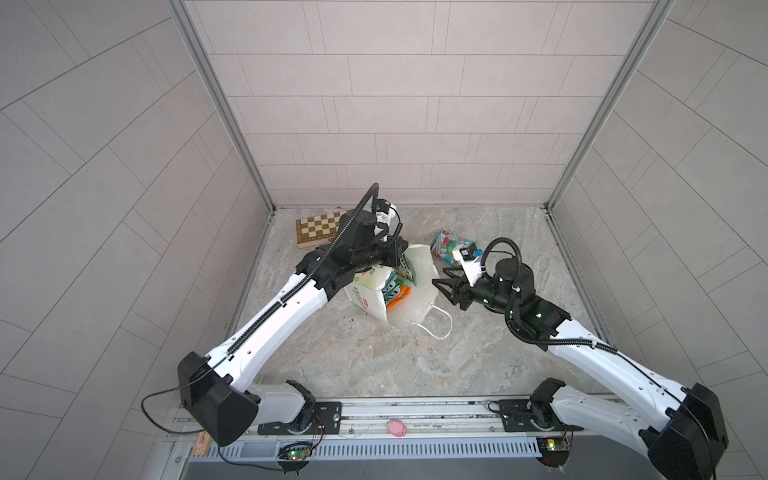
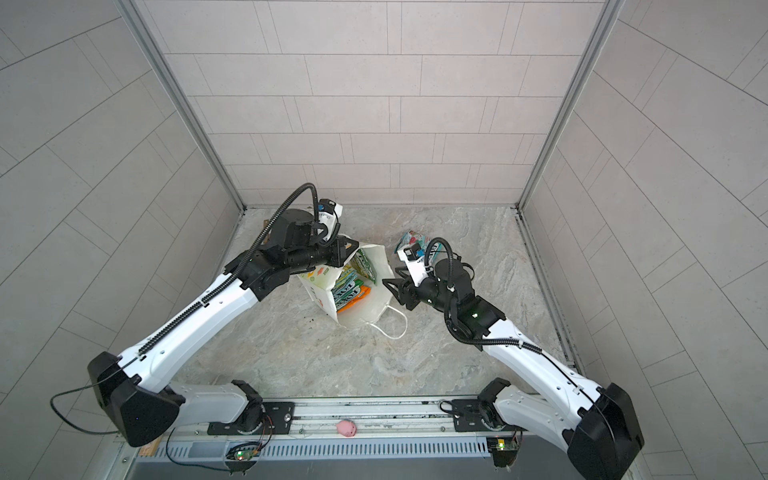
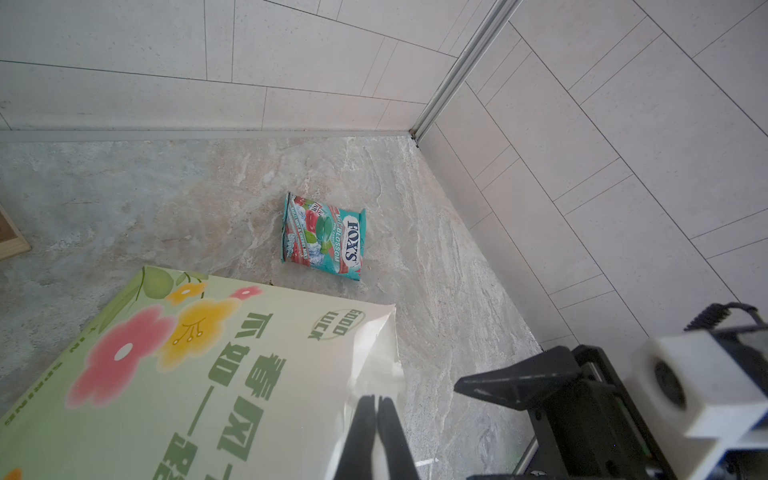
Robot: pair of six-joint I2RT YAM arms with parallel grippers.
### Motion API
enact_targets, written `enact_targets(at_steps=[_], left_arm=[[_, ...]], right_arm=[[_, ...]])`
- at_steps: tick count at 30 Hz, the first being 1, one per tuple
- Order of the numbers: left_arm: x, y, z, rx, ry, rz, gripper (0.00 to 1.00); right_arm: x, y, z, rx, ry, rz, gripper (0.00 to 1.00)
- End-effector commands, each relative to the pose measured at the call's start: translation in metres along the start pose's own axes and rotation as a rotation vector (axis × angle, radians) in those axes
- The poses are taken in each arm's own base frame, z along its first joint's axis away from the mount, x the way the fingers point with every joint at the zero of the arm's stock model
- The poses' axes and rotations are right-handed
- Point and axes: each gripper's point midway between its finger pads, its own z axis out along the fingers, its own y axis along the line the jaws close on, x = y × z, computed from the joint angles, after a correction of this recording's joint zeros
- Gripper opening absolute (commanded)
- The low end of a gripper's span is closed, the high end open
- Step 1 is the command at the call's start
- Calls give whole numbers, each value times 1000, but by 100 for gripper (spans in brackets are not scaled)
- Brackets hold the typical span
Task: Take the snacks out of the paper bag
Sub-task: 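Move the right gripper back over the bag opening toward the remaining packets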
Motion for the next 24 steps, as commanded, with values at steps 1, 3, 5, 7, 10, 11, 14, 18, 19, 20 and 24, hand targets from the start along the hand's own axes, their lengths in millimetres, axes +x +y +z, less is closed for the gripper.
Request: enact_targets(at_steps=[1,3,5,7,10,11,14,18,19,20,24], left_arm=[[-6,-9,-7,25,-31,25,0],[-6,-9,-7,25,-32,27,0],[-6,-9,-8,23,-32,27,0],[-6,-8,-8,22,-32,27,0],[-6,-9,-8,23,-33,27,0],[-6,-9,-8,24,-30,26,0],[-6,-9,-8,22,-32,28,0],[-6,-10,-9,23,-32,27,0],[-5,-9,-8,21,-30,28,0],[-6,-9,-8,22,-31,28,0],[-6,-10,-9,23,-31,27,0]], right_arm=[[5,2,10,48,50,-113,51],[10,6,17,47,76,-136,50],[17,13,25,43,103,-169,50],[21,17,32,45,123,-201,50],[33,21,46,57,176,-235,49],[37,20,51,72,196,-244,49],[47,16,61,121,230,-272,49],[55,6,72,188,253,-281,49],[58,2,75,204,258,-278,49],[60,0,78,216,264,-280,49],[66,-11,91,276,285,-289,48]])
